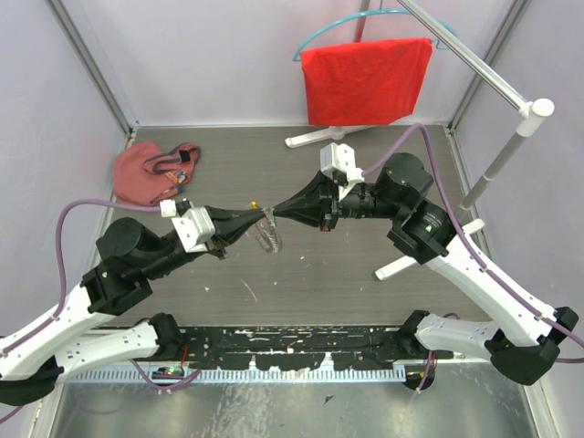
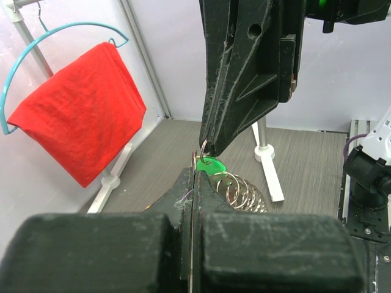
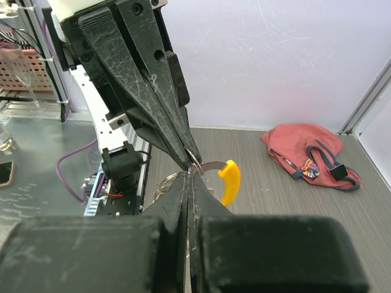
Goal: Put the keys on the keyring
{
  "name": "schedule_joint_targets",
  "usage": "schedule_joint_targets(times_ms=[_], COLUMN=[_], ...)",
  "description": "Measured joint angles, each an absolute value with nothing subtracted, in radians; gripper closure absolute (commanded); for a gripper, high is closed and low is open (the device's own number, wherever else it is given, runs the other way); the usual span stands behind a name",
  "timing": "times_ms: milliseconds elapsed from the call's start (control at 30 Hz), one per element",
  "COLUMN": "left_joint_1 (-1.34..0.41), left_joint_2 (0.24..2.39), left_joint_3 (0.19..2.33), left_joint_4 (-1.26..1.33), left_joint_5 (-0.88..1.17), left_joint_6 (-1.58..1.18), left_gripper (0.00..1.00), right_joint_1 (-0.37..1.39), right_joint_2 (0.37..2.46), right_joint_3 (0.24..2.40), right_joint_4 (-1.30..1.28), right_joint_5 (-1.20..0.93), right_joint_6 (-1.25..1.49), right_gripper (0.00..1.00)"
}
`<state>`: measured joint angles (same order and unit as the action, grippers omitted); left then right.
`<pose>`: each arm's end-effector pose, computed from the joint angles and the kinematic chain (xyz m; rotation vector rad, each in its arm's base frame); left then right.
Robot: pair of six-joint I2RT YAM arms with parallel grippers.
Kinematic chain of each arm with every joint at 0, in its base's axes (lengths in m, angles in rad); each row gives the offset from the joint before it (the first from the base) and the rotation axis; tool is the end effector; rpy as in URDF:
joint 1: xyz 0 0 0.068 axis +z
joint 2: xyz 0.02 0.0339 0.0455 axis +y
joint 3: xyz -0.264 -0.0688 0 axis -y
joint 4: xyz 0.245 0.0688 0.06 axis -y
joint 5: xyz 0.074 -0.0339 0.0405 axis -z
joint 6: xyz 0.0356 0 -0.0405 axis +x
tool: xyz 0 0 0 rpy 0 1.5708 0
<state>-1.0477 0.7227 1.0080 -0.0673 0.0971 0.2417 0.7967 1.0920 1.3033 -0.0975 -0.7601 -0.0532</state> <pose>0.0705 -0.1291 0.4383 0.9028 1.0607 -0.7414 0.1394 0.1777 0.4692 -1.1973 1.0605 1.1376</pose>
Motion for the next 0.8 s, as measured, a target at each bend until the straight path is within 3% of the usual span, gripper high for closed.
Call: schedule_joint_targets(times_ms=[800], left_joint_1=[-1.048], left_joint_2=[0.738], left_joint_3=[1.008], left_joint_4=[-0.073], left_joint_5=[0.107], left_joint_6=[0.242], left_gripper=[1.0], right_joint_1=[0.802], right_joint_2=[1.092], right_joint_3=[1.303], right_joint_4=[-0.085], right_joint_5=[-0.748], right_joint_6=[-0.05], right_gripper=[0.99])
